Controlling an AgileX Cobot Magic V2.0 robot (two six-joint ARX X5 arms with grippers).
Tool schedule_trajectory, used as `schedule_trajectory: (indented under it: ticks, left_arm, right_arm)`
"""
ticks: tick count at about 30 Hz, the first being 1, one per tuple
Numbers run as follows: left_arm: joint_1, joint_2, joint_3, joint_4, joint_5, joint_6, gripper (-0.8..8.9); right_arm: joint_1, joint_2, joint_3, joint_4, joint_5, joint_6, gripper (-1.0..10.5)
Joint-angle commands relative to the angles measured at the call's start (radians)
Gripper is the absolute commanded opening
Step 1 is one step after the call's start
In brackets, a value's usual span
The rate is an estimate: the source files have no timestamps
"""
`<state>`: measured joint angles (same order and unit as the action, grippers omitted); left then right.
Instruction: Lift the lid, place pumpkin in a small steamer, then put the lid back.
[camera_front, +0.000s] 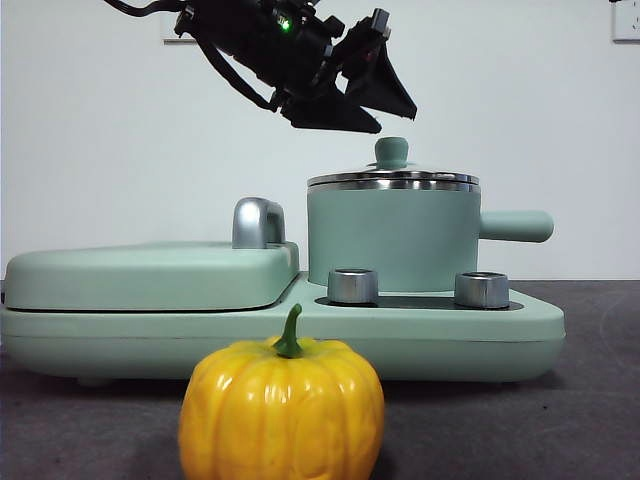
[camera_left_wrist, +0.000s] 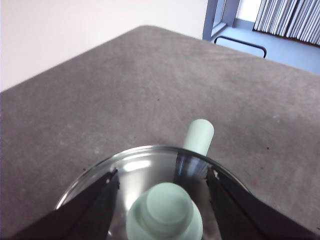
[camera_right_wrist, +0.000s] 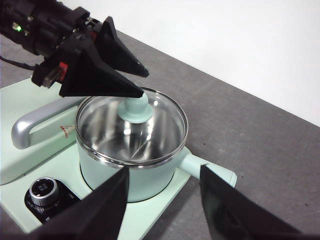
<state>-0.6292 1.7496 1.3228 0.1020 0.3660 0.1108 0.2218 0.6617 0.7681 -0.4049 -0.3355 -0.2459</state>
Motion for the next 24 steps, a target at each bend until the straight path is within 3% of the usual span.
schedule_trajectory:
  ticks: [1, 16, 23, 24]
  left_arm:
    - [-0.008, 0.033, 0.021, 0.005, 0.0, 0.008, 2.8]
    - [-0.019, 0.075, 0.021, -0.004, 0.0, 0.042, 2.7]
    - [-0.019, 0.075, 0.021, -0.006, 0.0, 0.083, 0.09]
    - [-0.019, 0.075, 0.021, -0.006, 0.0, 0.089, 0.07]
  right_arm:
    - [0.003, 0.004, 0.012, 0.007, 0.003, 0.01, 2.3]
    - [0.003, 0.004, 0.012, 0.007, 0.004, 0.01, 2.3]
    - [0.003, 0.004, 0.012, 0.007, 0.004, 0.01, 2.3]
    - [0.003, 0.004, 0.012, 0.007, 0.004, 0.011, 2.3]
